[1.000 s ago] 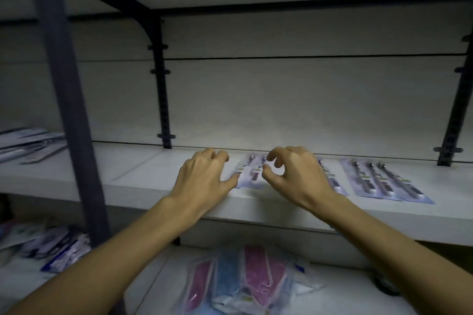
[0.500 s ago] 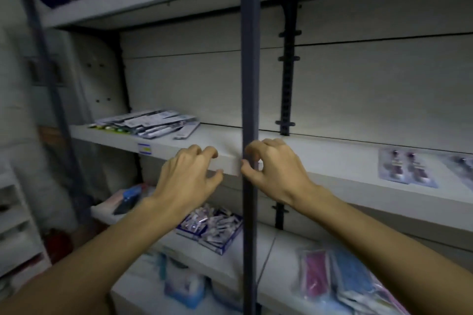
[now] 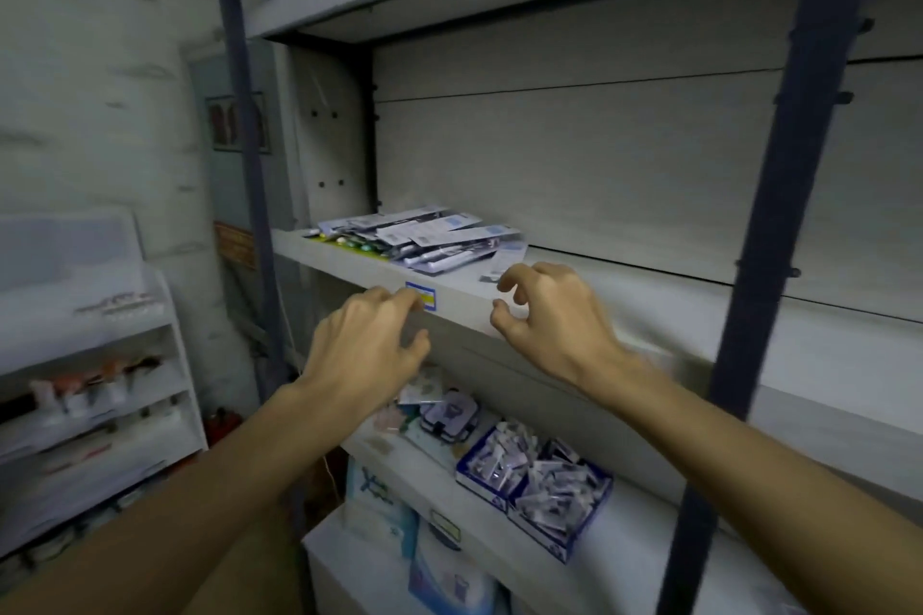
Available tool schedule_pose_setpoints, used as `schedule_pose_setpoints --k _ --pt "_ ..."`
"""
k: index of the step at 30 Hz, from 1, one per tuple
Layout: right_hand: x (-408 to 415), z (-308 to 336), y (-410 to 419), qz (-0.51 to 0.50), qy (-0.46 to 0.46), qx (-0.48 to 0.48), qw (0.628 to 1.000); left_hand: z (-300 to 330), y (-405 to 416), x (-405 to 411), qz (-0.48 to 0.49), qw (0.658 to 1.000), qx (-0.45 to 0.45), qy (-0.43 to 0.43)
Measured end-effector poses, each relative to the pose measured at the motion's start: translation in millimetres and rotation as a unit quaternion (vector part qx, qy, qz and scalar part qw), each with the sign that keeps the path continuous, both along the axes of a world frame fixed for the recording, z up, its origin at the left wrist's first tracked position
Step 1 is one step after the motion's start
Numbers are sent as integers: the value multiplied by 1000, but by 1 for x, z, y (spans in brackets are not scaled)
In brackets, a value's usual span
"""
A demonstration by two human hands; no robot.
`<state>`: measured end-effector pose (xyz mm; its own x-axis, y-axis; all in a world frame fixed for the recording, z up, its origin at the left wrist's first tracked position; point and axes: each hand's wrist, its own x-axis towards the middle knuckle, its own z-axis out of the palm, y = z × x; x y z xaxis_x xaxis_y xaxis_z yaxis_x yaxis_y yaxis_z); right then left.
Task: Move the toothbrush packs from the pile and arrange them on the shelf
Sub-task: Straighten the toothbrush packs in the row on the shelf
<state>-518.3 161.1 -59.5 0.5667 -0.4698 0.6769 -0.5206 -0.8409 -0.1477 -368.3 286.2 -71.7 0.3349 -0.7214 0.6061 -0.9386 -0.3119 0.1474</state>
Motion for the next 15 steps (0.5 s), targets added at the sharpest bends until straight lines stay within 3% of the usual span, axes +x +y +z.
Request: schedule_pose_setpoints --k 15 --pt "138 22 -122 -85 -5 48 995 35 -151 149 -39 998 27 -29"
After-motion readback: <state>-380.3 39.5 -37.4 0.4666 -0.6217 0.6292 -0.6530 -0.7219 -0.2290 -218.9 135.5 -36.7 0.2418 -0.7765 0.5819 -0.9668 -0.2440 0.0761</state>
